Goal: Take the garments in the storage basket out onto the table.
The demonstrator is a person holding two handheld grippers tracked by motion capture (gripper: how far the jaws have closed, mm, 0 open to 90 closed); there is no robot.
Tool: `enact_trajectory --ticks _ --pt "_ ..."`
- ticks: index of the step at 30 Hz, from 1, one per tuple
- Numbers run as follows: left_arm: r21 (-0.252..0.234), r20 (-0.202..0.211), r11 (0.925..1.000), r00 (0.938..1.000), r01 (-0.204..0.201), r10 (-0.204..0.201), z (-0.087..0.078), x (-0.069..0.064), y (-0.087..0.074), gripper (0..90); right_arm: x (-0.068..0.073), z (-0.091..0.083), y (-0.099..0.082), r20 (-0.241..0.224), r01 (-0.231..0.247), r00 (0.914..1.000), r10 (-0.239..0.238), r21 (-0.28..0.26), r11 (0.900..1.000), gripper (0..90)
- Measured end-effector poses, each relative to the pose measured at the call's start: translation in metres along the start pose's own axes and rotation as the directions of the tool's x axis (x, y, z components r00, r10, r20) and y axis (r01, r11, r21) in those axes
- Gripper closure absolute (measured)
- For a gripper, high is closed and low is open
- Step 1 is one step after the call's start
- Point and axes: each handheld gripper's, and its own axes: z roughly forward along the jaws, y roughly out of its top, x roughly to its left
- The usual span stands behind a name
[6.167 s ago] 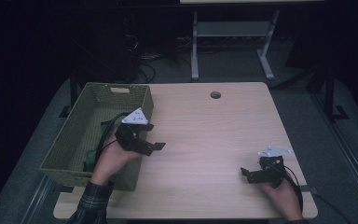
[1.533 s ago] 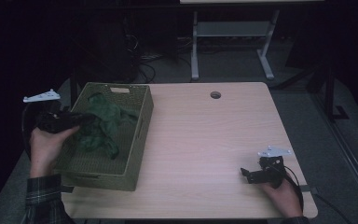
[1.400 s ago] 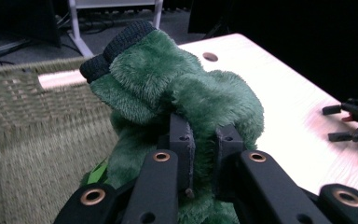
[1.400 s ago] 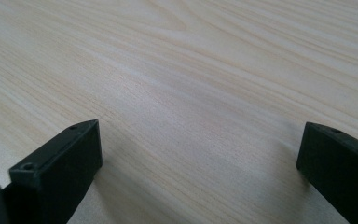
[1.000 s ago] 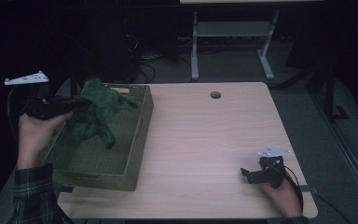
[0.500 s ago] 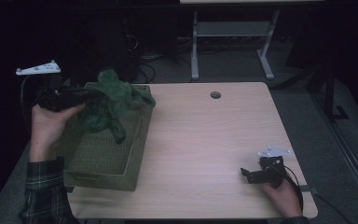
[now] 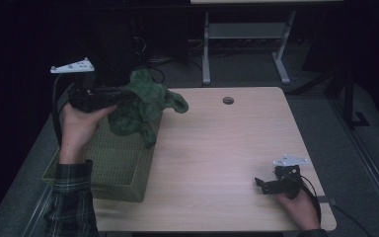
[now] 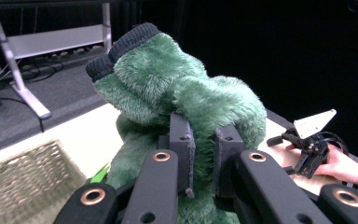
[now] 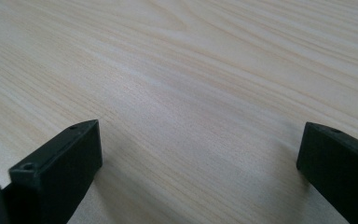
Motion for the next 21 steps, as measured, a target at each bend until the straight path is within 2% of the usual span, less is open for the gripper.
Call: enact_trajectory --ticks 9,21 --pt "0.023 0.019 0.9993 0.9994 -0.029 0.028 0.032 -0.020 0.002 81.2 0.000 0.000 0.000 0.000 0.000 1.0000 0.000 0.000 1.0000 0.0" --pt "0.066 0.083 0.9966 0.9956 -0.049 0.044 0.083 -0.049 -0.006 81.3 0.000 0.000 0.000 -0.001 -0.002 1.0000 0.002 0.000 1.0000 0.0"
